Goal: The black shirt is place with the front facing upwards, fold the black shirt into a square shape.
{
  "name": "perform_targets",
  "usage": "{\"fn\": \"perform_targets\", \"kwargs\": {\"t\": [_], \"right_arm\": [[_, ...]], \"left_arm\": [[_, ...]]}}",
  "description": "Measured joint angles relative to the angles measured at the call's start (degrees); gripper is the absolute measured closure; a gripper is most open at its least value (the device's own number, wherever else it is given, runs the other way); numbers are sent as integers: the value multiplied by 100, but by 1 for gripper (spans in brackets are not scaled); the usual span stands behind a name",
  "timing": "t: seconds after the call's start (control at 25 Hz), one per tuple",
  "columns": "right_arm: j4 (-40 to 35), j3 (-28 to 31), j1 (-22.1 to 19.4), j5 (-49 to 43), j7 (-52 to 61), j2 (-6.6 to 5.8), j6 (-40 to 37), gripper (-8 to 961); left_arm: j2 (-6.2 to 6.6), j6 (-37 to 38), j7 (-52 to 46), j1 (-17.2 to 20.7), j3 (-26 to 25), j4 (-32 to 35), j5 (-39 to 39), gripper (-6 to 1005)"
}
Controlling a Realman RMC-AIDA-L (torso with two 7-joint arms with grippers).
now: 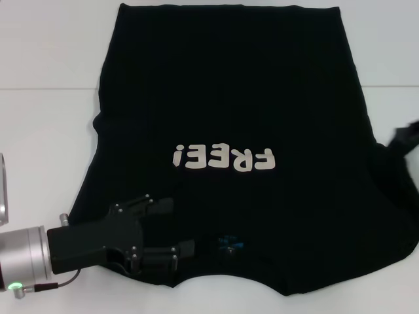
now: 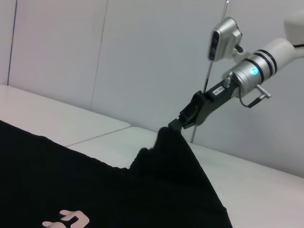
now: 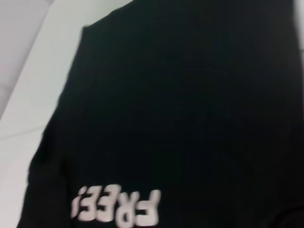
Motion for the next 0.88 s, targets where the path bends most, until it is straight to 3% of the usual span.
{"fn": "perform_targets", "kwargs": {"t": [0.28, 0.48, 0.64, 0.88], "right_arm": [[343, -650, 682, -7, -253, 263, 257, 898], [362, -1024, 847, -13, -269, 485, 492, 893], [373, -1008, 795, 63, -359, 522, 553, 889], [366, -972, 329, 1017, -1094, 500, 348, 764]], "left_arm": [[-7, 4, 0, -1, -35, -3, 0, 53], [-18, 13, 0, 0, -60, -3, 0, 54], [-20, 15, 0, 8, -66, -3, 0, 54], [-32, 47, -87, 17, -287, -34, 0, 53]]}}
